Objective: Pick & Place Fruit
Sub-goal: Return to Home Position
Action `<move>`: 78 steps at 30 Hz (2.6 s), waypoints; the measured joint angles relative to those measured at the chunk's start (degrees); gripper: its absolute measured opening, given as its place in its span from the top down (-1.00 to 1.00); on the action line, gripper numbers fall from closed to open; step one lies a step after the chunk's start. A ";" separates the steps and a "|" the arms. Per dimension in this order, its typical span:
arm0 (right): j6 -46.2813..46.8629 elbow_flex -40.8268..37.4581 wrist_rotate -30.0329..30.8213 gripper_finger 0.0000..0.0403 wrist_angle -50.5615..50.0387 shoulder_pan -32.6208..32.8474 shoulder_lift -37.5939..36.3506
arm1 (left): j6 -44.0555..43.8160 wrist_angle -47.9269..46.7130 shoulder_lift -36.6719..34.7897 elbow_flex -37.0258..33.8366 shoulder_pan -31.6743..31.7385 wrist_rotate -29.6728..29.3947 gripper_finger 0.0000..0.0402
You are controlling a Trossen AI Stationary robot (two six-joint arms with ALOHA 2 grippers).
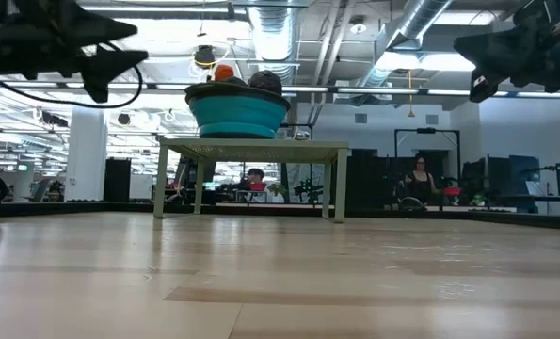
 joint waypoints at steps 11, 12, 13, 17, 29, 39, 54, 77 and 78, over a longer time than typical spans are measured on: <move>0.00 -0.02 0.10 0.97 0.00 0.00 0.00 | 4.21 -18.26 -12.86 0.02 7.03 17.71 0.40; 0.00 -0.02 0.10 0.97 0.00 0.00 0.00 | 4.31 -19.28 -12.91 0.02 8.11 18.65 0.45; 0.00 -0.02 0.10 0.97 0.00 0.00 0.00 | 4.53 -19.97 -12.81 0.02 9.08 19.28 0.49; 0.02 -0.02 0.10 0.97 0.00 0.00 0.00 | 4.56 -21.21 -10.97 0.02 11.95 18.95 0.61; 0.00 -0.04 0.08 0.97 0.00 0.00 0.00 | 4.44 -20.90 -4.43 0.02 12.68 18.86 0.64; 0.00 -0.07 0.08 0.97 0.00 0.02 0.00 | 4.72 -22.99 -4.75 0.02 11.90 18.89 0.65; 0.01 -0.07 0.08 0.97 0.01 0.02 0.02 | 10.14 -26.32 -15.32 0.13 11.30 19.70 0.63; 0.00 -0.07 -0.07 0.97 0.00 0.02 0.02 | 11.91 -23.88 -14.78 -0.02 11.36 20.31 0.64; 0.00 -0.07 -0.07 0.97 0.00 0.02 0.02 | 11.91 -23.88 -14.69 -0.02 11.36 20.31 0.64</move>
